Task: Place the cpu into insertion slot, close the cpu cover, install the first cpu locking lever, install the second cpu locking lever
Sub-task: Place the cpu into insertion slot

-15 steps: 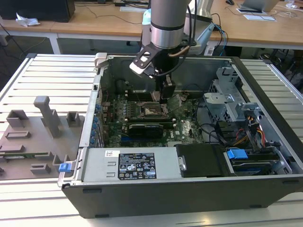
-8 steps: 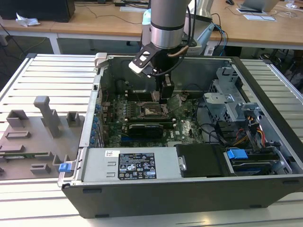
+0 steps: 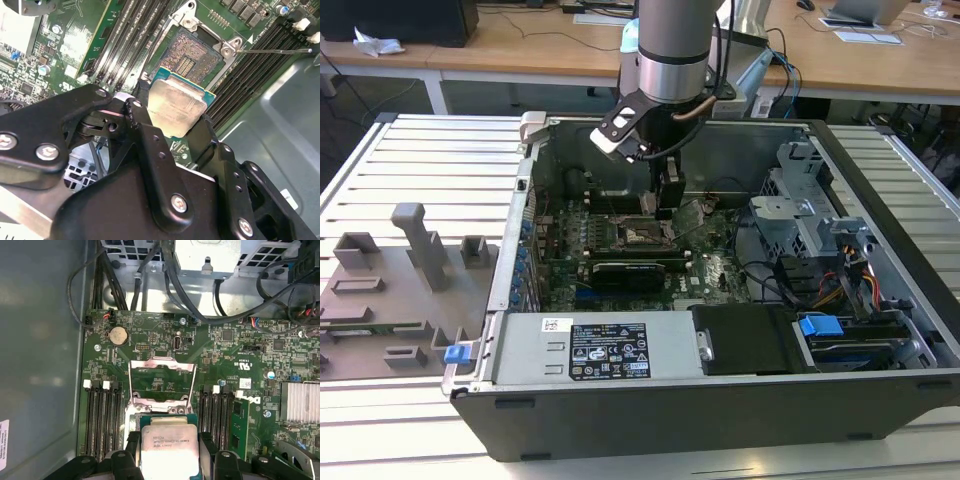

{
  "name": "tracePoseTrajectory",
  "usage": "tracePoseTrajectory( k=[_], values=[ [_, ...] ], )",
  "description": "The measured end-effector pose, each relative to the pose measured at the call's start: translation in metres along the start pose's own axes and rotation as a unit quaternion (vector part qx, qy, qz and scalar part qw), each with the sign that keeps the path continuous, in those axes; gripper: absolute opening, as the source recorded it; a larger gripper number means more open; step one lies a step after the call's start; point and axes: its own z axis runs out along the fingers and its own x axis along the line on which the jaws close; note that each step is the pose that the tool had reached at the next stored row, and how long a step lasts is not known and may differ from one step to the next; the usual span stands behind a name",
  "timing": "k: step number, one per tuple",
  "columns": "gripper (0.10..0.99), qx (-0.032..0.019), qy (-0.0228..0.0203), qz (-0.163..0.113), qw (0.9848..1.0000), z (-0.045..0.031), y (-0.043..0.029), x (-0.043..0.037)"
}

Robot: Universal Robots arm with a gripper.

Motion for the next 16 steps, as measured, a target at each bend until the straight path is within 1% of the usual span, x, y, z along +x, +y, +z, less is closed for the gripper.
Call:
tracePoseTrajectory(
  k=[7, 11, 16],
  values=[
    [0.545, -0.0003, -0.0013, 0.027, 0.9996, 0.0001, 0.0, 0.0],
    [0.545, -0.0004, -0.0017, 0.035, 0.9994, 0.0001, 0.0, 0.0],
    [0.545, -0.0006, -0.0025, 0.05, 0.9988, 0.0001, 0.0, 0.0]
  ],
)
